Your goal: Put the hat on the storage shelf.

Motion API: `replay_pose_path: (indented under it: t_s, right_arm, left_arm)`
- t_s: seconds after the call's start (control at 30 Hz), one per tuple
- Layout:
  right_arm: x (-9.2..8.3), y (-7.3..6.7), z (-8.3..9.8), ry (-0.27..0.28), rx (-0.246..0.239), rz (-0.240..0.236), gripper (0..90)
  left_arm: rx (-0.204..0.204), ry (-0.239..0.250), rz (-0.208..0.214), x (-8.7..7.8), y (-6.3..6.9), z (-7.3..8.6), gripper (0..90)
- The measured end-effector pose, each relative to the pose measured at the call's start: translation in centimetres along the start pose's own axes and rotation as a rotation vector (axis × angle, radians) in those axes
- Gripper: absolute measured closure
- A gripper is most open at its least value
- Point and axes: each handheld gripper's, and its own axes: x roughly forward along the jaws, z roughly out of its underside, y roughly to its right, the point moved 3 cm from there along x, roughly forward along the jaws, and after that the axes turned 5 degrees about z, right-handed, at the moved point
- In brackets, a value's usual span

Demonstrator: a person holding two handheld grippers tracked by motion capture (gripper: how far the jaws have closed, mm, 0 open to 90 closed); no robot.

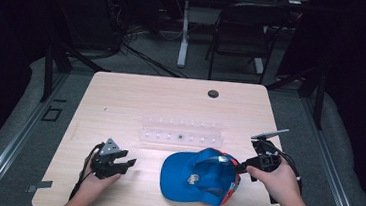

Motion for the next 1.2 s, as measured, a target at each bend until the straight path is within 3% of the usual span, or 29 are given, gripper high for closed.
replay_pose_path:
  t_s: [0.4, 0.97, 1.2]
  right_arm:
    - [-1.6, -0.9, -1.4, -0.033, -0.014, 0.050, 77.9]
    - [-3.1, -1.5, -2.5, -0.072, 0.015, 0.129, 77.9]
    - [-3.9, -2.0, -2.9, -0.065, 0.030, 0.128, 77.9]
  left_arm:
    - [0.000, -0.001, 0.001, 0.1, 0.1, 0.0, 51.4]
    - [0.006, -0.006, 0.003, 0.2, 0.2, 0.0, 51.4]
    - [0.006, -0.007, 0.003, 0.2, 0.2, 0.0, 51.4]
